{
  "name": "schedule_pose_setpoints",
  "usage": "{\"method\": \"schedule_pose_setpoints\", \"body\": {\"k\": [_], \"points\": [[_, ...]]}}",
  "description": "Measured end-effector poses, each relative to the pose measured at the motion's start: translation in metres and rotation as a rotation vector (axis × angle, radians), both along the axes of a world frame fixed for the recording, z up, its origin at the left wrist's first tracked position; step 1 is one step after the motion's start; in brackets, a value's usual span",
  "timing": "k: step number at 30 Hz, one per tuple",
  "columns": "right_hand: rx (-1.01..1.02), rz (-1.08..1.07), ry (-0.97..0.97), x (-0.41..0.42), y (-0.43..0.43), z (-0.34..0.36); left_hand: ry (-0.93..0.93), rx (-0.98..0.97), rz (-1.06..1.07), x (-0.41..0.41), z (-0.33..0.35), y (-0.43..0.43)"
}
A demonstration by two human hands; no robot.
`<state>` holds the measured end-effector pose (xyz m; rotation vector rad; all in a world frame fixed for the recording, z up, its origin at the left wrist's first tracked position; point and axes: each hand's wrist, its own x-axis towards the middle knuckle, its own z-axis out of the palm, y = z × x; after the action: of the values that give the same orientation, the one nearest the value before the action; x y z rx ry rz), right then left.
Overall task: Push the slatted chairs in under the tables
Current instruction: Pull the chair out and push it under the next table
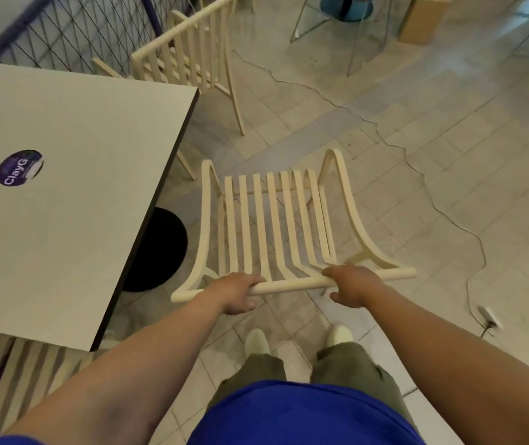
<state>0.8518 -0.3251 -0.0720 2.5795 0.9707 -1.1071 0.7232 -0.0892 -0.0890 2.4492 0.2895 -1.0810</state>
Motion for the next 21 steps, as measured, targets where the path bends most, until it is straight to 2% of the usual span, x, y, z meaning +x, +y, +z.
{"method": "schedule_pose_setpoints", "body": {"k": [4, 9, 21], "points": [[-0.046, -0.001, 0.022, 0.015, -0.001, -0.014, 0.032, 0.000, -0.006, 0.008, -0.014, 0.006], [-0.116, 0.084, 0.058, 0.034, -0.009, -0.025, 0.051, 0.096, -0.013, 0.009, -0.026, 0.003], [-0.008, 0.139, 0.159, 0.047, -0.018, -0.047, 0.095, 0.185, 0.048, 0.011, -0.022, -0.008]]}}
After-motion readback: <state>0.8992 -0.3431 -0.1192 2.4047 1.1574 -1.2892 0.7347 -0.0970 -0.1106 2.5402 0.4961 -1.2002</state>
